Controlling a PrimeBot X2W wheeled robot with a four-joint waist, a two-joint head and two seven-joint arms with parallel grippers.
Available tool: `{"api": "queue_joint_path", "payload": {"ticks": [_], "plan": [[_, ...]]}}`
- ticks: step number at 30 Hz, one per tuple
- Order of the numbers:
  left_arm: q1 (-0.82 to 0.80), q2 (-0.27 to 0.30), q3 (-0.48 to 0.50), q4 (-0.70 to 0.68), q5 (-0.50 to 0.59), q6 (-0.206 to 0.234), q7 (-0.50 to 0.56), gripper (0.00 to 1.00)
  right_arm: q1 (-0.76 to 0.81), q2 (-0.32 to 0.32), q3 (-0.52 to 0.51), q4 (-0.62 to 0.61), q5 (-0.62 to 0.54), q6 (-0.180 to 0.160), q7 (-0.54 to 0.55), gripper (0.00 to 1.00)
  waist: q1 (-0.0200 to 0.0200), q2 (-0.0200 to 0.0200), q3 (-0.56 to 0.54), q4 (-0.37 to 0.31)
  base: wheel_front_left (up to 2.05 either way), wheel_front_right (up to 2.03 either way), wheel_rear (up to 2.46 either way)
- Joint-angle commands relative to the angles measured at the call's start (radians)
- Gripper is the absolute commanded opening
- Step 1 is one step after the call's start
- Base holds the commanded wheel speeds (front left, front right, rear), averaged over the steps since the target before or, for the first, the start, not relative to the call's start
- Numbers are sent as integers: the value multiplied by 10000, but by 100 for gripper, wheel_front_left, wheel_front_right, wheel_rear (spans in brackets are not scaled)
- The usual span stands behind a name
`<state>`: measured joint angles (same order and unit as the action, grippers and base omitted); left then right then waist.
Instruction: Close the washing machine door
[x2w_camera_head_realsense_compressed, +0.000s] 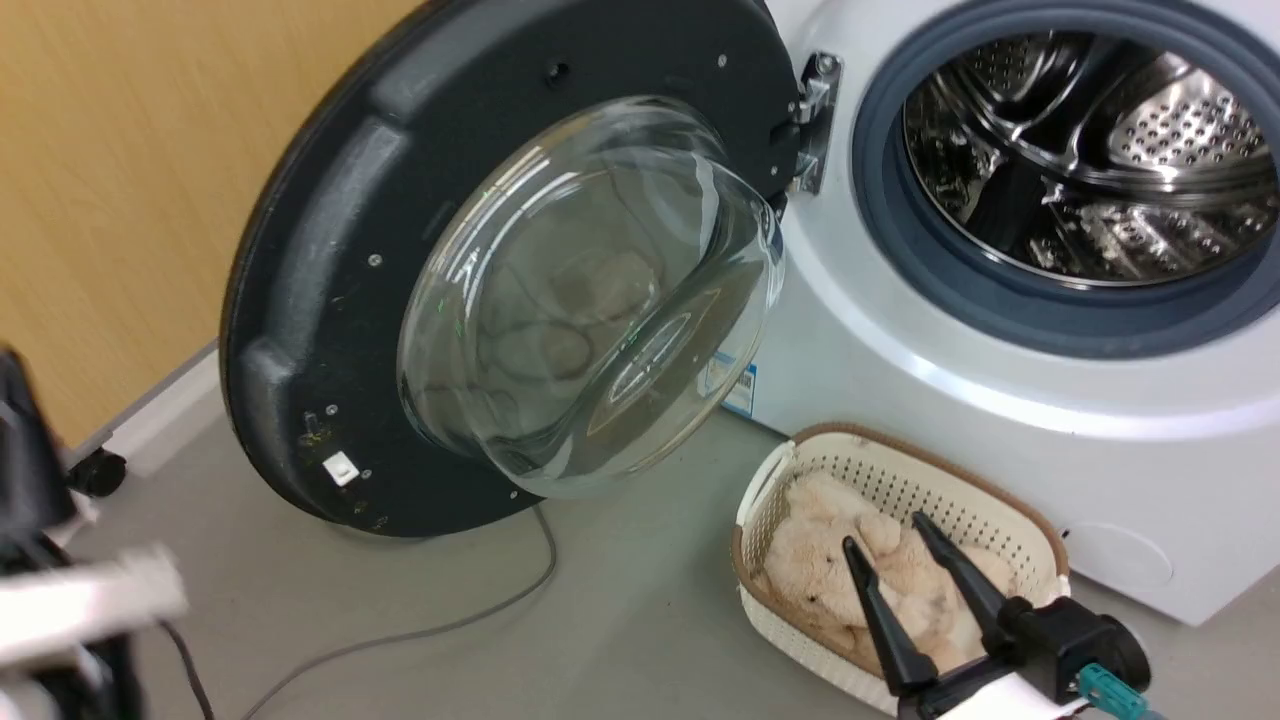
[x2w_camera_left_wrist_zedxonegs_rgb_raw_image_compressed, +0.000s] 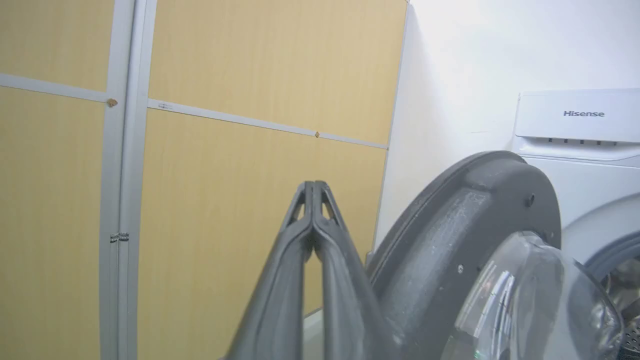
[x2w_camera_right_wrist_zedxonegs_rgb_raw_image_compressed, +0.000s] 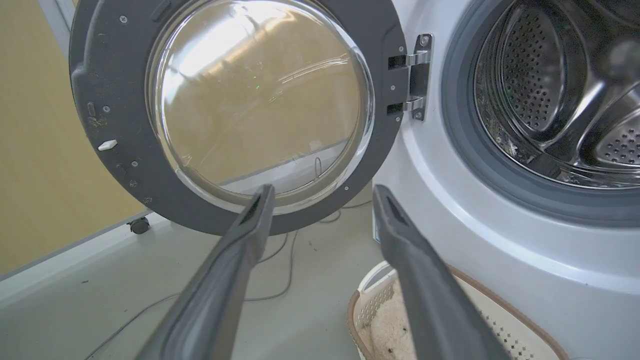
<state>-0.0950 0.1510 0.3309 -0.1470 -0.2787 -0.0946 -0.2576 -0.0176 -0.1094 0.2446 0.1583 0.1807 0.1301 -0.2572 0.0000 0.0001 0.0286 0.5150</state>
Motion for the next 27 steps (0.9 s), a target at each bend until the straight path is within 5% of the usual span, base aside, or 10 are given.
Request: {"api": "queue_joint_path", "payload": {"ticks": [1,7,12,13,17,27], "plan": [[-309,163,66,173,-100,-69,-42,0,90,-65,-45,-65,-90,6,-45,100,0,-1,88,-9,0,0,0],[-2507,1419,855,2765,-1811,-262,607,0,27,-140,-130,-286,-337,6,-45,100,0,-1,620,-249,0,0,0],[-4109,1975,1660,4920,-3927,-284,2394,0,-186,-150,-64,-357,-375,6,-45,100,0,-1,975,-602,0,0,0],[-4920,2014,2121,5896,-5343,-276,3659,0,-271,-190,23,-373,-405,6,-45,100,0,-1,1115,-777,0,0,0],[-5625,1846,2370,6681,-7119,-14,6047,0,-325,-202,-35,-383,-424,6,-45,100,0,-1,1189,-921,0,0,0],[-4448,1583,1935,6478,-8769,-37,10063,0,-280,-71,-25,-301,-364,6,-45,100,0,-1,975,-1159,0,0,0]]}}
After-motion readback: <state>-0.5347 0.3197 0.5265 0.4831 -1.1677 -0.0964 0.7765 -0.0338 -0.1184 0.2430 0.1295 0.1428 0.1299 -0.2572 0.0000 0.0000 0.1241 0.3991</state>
